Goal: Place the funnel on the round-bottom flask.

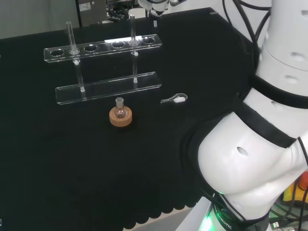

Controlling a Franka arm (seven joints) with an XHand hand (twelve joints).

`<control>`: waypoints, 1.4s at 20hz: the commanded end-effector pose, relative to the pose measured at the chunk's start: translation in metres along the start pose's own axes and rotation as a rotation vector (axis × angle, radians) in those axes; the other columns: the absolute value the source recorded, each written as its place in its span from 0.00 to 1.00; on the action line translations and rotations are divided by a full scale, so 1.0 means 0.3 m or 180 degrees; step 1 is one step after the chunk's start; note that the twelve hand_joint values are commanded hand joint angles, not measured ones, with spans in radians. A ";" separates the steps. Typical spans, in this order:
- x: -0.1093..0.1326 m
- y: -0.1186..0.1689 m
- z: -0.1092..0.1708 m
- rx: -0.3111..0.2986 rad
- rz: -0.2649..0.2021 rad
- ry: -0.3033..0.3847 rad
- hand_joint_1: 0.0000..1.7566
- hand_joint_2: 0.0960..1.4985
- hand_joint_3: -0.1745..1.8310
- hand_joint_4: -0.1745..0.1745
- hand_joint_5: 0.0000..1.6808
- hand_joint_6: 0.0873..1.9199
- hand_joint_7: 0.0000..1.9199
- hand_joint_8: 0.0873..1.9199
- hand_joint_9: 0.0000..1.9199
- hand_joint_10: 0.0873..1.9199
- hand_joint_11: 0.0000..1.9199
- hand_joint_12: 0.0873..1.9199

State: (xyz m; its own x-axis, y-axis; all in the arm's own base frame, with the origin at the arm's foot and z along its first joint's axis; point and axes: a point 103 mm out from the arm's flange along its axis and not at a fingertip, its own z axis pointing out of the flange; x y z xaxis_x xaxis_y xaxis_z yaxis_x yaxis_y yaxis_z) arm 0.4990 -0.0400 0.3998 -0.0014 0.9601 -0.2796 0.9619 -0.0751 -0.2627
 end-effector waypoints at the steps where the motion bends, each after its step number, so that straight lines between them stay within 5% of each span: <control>1: 0.080 -0.157 0.017 -0.0026 -0.0109 0.0091 0.52 0.38 0.47 0.48 0.34 0.44 0.30 0.42 0.22 0.29 0.01 0.74; 11: 0.278 -0.322 0.129 0.0091 -0.0324 0.0132 0.52 0.38 0.47 0.48 0.34 0.44 0.30 0.42 0.22 0.29 0.01 0.74; 28: 0.494 -0.304 0.322 0.0345 -0.0645 0.0112 0.52 0.38 0.47 0.47 0.34 0.45 0.30 0.42 0.23 0.29 0.02 0.74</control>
State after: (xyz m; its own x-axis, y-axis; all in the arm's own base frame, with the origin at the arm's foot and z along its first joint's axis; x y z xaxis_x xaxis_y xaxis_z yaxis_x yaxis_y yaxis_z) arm 0.3861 0.0723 0.3056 -0.1625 0.9688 -0.1873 0.9141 0.0763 -0.3984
